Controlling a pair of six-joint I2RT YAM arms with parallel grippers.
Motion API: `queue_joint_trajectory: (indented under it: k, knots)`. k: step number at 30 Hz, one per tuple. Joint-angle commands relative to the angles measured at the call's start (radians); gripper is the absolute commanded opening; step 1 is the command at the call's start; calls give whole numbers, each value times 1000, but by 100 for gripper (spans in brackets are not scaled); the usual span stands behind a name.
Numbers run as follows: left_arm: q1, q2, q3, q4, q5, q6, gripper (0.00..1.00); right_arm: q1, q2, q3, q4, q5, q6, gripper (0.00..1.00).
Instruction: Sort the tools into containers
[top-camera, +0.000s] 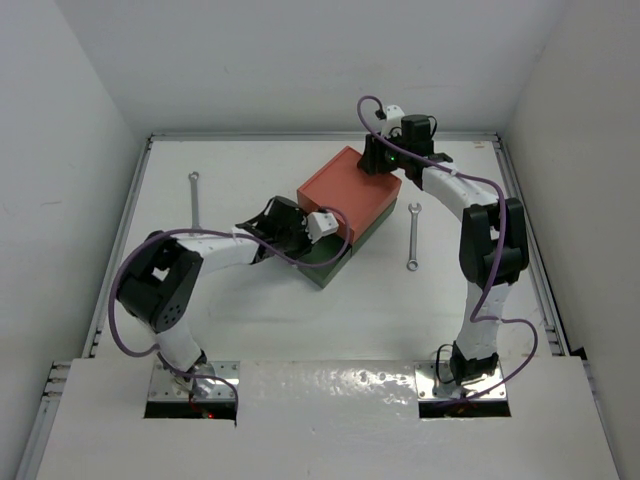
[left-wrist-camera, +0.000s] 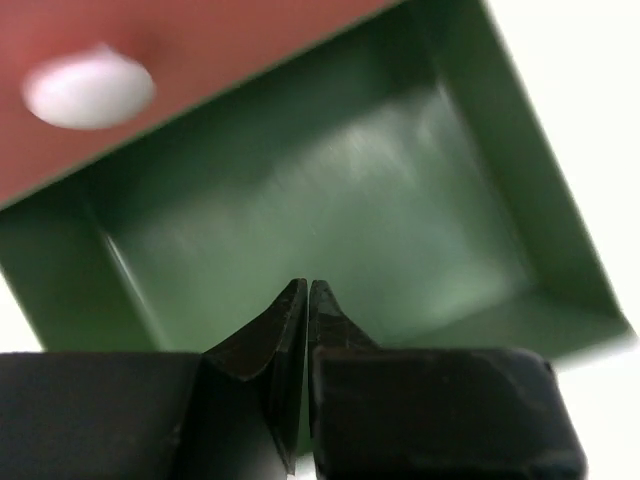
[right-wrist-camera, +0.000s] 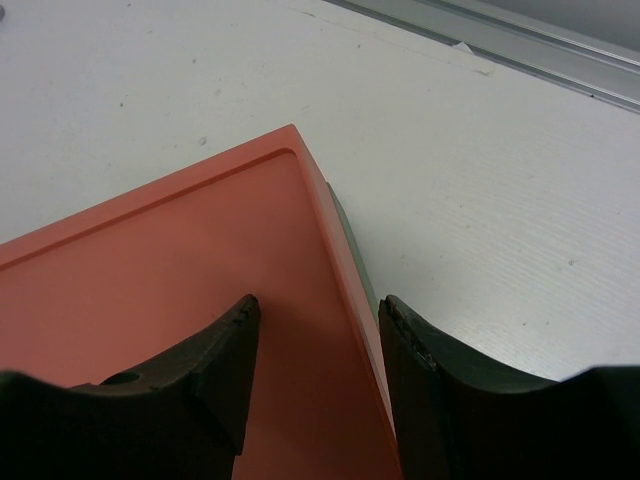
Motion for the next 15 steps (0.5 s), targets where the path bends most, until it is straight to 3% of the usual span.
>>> queue_joint_trajectory:
  k: [1,15]
  knots:
    - [-4,8,-27,4,-39,4,2,2,-10,-41,-67,35,-15,51]
    - [-4,-113,-66,-52,-11,-40,5,4,-5,-46,-62,39,-6,51]
